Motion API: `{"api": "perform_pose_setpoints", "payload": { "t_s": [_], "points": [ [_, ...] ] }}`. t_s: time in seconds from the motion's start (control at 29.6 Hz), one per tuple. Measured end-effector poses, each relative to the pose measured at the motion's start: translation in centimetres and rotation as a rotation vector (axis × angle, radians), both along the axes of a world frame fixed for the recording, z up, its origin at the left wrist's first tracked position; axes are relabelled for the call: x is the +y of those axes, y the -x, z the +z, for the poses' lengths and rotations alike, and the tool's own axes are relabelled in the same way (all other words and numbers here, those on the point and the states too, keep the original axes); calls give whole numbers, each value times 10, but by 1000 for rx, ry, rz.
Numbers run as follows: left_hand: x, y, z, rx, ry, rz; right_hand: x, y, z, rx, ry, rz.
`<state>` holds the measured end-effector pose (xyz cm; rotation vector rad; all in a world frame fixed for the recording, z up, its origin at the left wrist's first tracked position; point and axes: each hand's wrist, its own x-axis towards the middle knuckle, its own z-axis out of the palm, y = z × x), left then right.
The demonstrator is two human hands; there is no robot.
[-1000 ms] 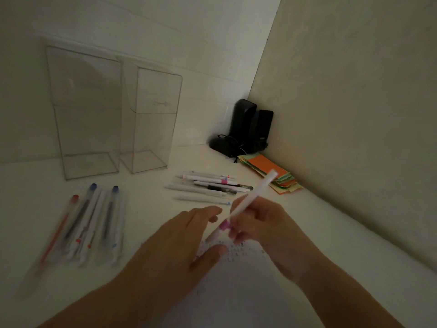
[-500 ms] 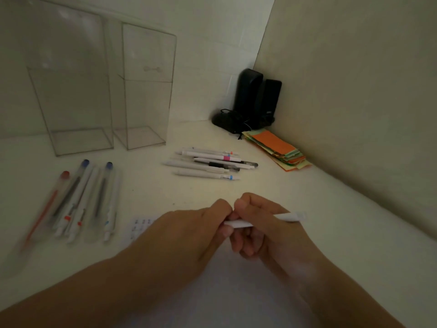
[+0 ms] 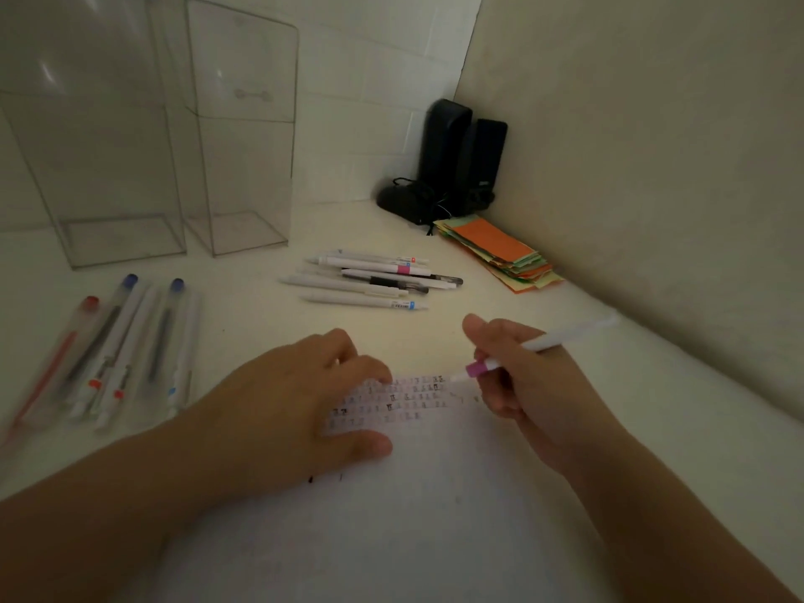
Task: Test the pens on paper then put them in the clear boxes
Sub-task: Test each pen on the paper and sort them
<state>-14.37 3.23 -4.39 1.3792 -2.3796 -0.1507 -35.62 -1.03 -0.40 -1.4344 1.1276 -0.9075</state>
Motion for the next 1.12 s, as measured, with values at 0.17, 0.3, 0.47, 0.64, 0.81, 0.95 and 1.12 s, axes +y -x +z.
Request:
{"api": "perform_pose_setpoints", "payload": {
  "t_s": [0.17, 0.3, 0.47, 0.64, 0.81, 0.95, 1.12],
  "points": [
    [-2, -4, 3, -71, -29, 85, -2, -6, -11, 249, 113, 16],
    [-3, -5, 2, -61, -46, 81, -2, -15, -18, 203, 177, -14],
    [-7, -5, -2, 1, -72, 45, -5, -20, -19, 285, 213, 35],
    [-10, -4, -1, 30, -117, 42, -7, -25, -27, 326, 313, -20],
    [-11, -4, -3, 37, -130, 43, -8, -26, -29, 344, 337, -27],
    [-11, -4, -2, 29, -121, 44, -8, -27, -31, 388, 377, -23],
    [-11, -4, -1, 31, -121, 42, -9, -26, -31, 368, 371, -9]
  ]
}}
